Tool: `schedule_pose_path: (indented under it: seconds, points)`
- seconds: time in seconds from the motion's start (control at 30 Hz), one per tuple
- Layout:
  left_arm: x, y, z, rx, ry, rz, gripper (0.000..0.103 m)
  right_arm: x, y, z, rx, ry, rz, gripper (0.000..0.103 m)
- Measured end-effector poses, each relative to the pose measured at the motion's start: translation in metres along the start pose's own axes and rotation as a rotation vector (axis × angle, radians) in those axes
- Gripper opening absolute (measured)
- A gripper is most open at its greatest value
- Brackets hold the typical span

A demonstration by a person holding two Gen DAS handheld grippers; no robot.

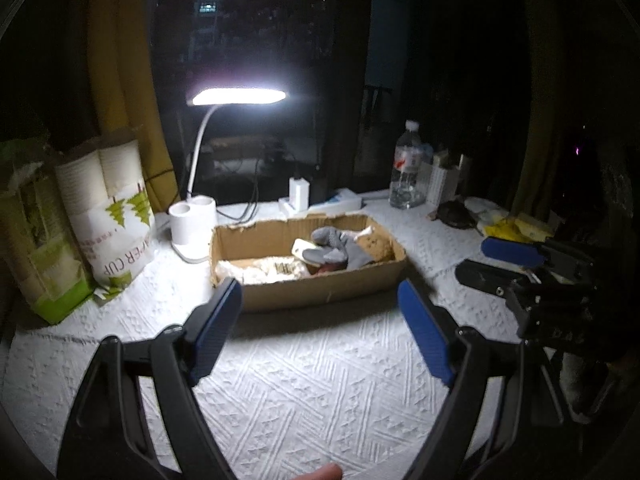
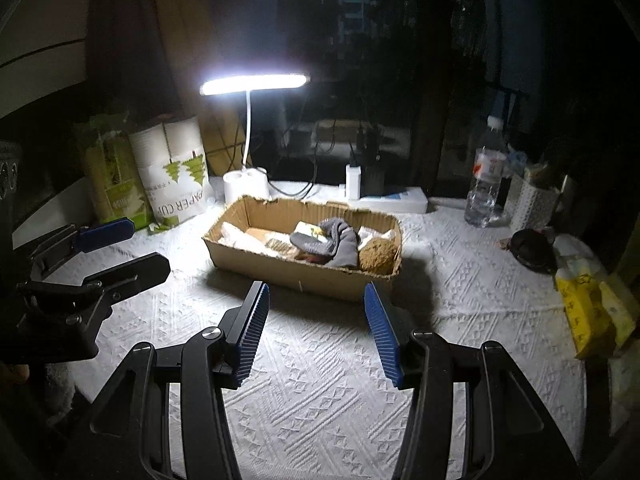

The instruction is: Organize soft objects

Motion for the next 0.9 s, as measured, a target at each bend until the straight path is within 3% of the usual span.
schedule_pose_path:
  seconds: [0.1, 0.2, 0.47, 0.57, 0.7, 0.9]
  points:
    - [0.007, -0.013, 0.0, 0.002, -0.003, -0.03, 0.097, 0.006, -0.016, 0.003, -0.013, -0.006, -0.029, 0.054]
    - [0.014, -0.029, -0.003, -0.001, 0.011, -0.061, 0.097, 0.013, -0.031, 0.003, -0.032, -0.004, -0.051, 0.062]
    - [0.038, -0.065, -0.014, 0.029, 0.065, -0.137, 0.098, 0.032, -0.079, 0.005, -0.074, 0.006, -0.128, 0.066]
    - [0.045, -0.077, -0.02, 0.038, 0.084, -0.155, 0.099, 0.037, -0.098, 0.006, -0.084, 0.011, -0.162, 0.073]
    - [0.055, -0.093, -0.02, 0.028, 0.061, -0.196, 0.099, 0.043, -0.12, 0.004, -0.101, 0.017, -0.208, 0.08]
    - [0.068, -0.108, -0.022, 0.039, 0.055, -0.228, 0.1, 0.047, -0.138, -0.004, -0.122, 0.035, -0.247, 0.082]
Point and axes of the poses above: each gripper's, at about its wrist camera, not at the fingertips, and y roughly the way its jaws point, z to its left, x to its top, the point moved 6 cm from there along y, roughly the way its jaws point, and after that the axes turned 6 degrees about z, right-handed, at the moved point
